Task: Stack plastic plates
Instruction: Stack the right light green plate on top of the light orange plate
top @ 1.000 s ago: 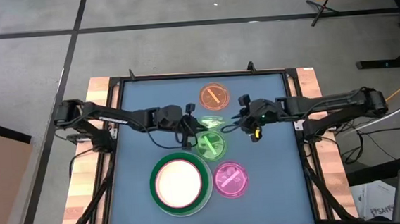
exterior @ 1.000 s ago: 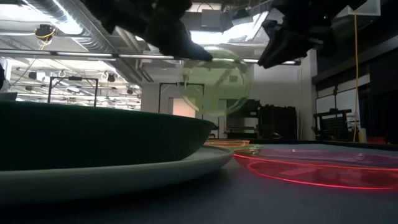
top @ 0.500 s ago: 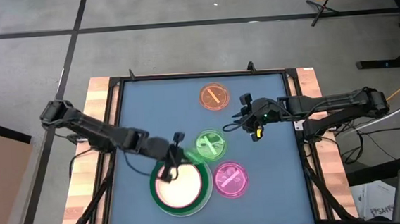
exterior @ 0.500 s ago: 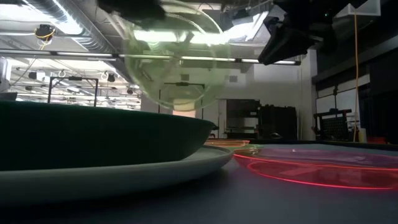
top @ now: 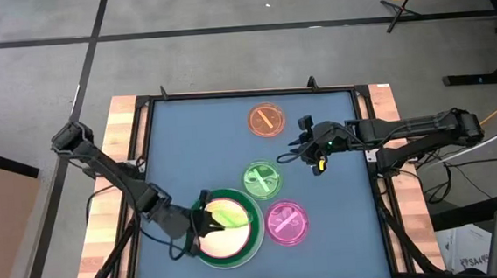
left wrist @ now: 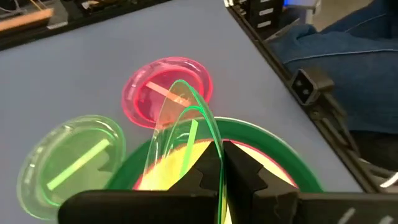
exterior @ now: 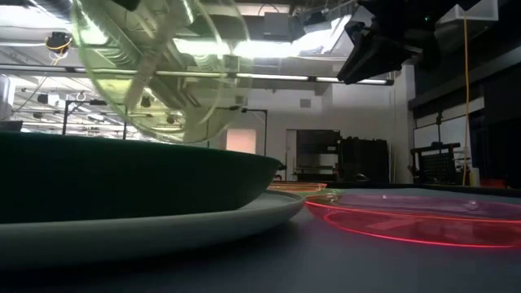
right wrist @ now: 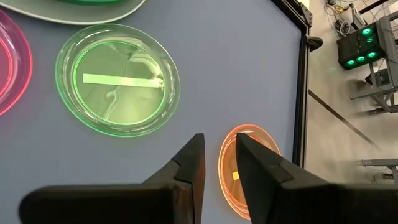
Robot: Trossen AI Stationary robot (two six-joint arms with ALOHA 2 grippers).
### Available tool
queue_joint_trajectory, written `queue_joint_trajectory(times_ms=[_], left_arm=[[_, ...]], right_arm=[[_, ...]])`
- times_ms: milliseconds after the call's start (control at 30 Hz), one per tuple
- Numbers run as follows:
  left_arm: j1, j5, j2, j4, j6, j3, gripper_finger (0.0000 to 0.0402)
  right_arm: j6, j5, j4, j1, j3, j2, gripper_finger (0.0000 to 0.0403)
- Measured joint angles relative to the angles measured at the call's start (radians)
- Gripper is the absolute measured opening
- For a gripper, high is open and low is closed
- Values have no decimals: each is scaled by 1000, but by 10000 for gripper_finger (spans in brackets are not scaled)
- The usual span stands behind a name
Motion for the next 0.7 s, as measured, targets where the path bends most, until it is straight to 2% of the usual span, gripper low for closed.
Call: queue_joint_trajectory(times_ms=[400,700], left_arm=[[-32,-25,114,-41,-43,0,2],[-33,57,205,-39,-55,0,2]], right_arm=[[0,0,0,0,0,0,83],[0,0,0,0,0,0,83]])
